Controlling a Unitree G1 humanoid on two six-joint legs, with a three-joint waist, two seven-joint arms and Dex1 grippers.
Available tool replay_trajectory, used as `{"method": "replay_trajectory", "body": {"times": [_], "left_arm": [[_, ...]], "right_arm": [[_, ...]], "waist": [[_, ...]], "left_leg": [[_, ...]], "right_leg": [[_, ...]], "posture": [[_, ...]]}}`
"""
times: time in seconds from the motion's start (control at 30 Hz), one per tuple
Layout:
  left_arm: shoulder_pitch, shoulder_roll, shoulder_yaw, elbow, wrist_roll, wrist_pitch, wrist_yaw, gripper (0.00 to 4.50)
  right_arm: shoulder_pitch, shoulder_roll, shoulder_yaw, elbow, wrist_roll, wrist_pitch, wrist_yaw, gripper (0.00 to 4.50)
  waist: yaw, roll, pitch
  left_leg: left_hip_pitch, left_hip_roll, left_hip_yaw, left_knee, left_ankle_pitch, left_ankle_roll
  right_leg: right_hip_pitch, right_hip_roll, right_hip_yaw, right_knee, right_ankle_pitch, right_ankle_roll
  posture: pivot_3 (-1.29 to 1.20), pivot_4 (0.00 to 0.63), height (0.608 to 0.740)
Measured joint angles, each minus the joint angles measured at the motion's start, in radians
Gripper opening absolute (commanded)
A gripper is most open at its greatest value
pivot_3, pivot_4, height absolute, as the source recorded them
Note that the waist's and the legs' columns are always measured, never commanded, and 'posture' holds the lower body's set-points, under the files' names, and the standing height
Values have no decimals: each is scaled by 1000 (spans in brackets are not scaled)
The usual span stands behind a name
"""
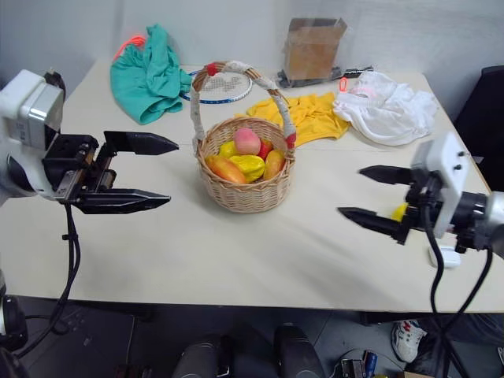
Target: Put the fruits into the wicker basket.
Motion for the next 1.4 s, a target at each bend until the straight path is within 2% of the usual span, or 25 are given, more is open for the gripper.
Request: {"method": "replay_trajectory", "body": {"times": [0.07, 0.2, 0.3, 0.37, 0.4, 0.47, 0.6, 0.73, 0.83, 1.0, 1.23, 1.4], "left_arm": [[10, 17, -8, -28, -36, 17, -19, 4489], [34, 31, -13, -69, -53, 12, -19, 4489], [59, 30, -22, -68, -43, -15, -17, 4489], [60, 29, -30, -67, -33, -31, -13, 4489], [59, 23, -41, -66, -25, -44, -8, 4489], [52, 11, -58, -63, -11, -65, -2, 4489], [25, -23, -101, -45, 22, -99, 9, 4489], [8, -46, -131, -31, 43, -122, 23, 4489], [-3, -53, -138, -31, 45, -123, 31, 4489], [-5, -53, -141, -31, 64, -131, 48, 4489], [-5, -52, -141, -31, 75, -140, 53, 4489], [-3, -47, -136, -31, 82, -144, 61, 4489]], "right_arm": [[94, 9, -76, 31, -44, 6, -26, 4500], [334, 52, -285, 88, -117, 22, 14, 4500], [417, 83, -394, 137, -141, 18, 39, 4500], [434, 93, -400, 172, -163, 1, 42, 4500], [432, 102, -388, 190, -178, -21, 41, 4500], [393, 114, -333, 226, -207, -57, 30, 4500], [152, 132, -148, 332, -235, -77, -44, 4500], [-39, 156, -3, 452, -287, -80, -131, 4500], [-143, 195, 87, 536, -336, -75, -196, 4500], [-286, 271, 156, 669, -364, -48, -278, 4500], [-337, 314, 167, 742, -363, -10, -310, 4500], [-282, 323, 182, 677, -354, 58, -314, 4500]], "waist": [[-3, 0, 0], [-3, 1, -1], [-12, 1, 0], [-23, 1, 0], [-29, 0, 0], [-37, 0, 0], [-56, 0, 0], [-55, 2, 0], [-55, 2, 0], [-55, 2, 0], [-41, 0, -1], [-26, 0, -1]], "left_leg": [[-1, 0, 0, 0, 0, 0], [-1, 1, 0, -3, -1, -1], [2, 1, 2, -3, 0, -2], [7, 1, 2, -3, 0, -2], [16, 1, 2, -7, 0, -2], [22, 0, 2, -15, 0, -2], [26, 0, 3, -18, 1, -3], [26, 1, 2, -20, 2, -5], [20, 1, 2, -20, 2, -5], [16, 1, 3, -17, 2, -5], [18, 0, 2, -16, 2, -4], [16, 0, 2, -17, 2, -4]], "right_leg": [[0, 0, 0, -1, 0, 0], [-1, 2, 1, -3, 0, 1], [1, 3, 2, -2, 0, 1], [6, 3, 2, -3, 0, 1], [15, 3, 2, -6, 0, 1], [21, 3, 2, -13, 0, 1], [23, 3, 3, -14, 1, 1], [22, 3, 3, -14, -1, -1], [15, 3, 3, -13, -1, -1], [12, 2, 3, -12, -1, -1], [15, 2, 2, -11, 0, 1], [14, 2, 2, -13, 0, 1]], "posture": [[0, 150, 740], [0, 150, 740], [0, 150, 740], [0, 150, 740], [0, 150, 740], [0, 150, 740], [0, 150, 740], [0, 150, 740], [0, 150, 740], [0, 150, 740], [0, 150, 740], [0, 150, 740]]}}
